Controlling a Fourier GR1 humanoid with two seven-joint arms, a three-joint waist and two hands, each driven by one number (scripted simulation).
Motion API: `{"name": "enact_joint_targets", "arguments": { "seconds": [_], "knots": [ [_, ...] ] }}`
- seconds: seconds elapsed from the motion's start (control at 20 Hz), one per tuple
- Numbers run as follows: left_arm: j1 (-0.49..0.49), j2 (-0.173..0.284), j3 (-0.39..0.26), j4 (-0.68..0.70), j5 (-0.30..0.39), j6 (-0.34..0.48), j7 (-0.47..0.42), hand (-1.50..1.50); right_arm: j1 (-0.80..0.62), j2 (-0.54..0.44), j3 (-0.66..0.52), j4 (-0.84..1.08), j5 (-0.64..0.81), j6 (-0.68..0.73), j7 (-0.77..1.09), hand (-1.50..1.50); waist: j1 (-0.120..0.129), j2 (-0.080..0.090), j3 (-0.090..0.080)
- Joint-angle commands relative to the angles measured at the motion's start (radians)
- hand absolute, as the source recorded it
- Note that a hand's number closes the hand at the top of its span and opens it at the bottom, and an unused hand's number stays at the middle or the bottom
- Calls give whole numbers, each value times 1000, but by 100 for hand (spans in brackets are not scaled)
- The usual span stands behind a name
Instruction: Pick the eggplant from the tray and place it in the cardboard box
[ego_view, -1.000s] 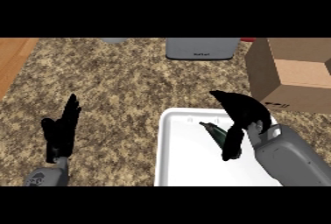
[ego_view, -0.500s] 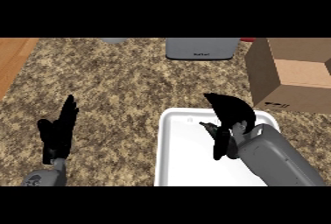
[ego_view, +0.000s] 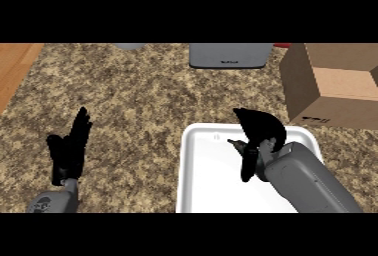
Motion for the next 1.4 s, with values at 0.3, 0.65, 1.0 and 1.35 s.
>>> {"name": "enact_joint_targets", "arguments": {
  "seconds": [0.3, 0.65, 1.0, 1.35],
  "knots": [
    [-48, 0, 24, -23, -6, -5, 68, 0, 12, 55, -8, 80, 110, 67, 69, -150, 0, 0, 0],
    [-16, -4, 37, -41, -17, -20, 52, 0, 72, 29, -29, 128, 209, 59, -73, -150, 1, 0, 1],
    [-3, -38, 46, -38, -47, -13, 34, 0, 66, 134, -82, 166, 292, 85, -73, -150, 0, 0, 0],
    [34, -20, 54, -71, -57, -53, 44, 0, 97, 76, -161, 212, 344, 93, -204, -150, 1, 0, 1]
  ]
}}
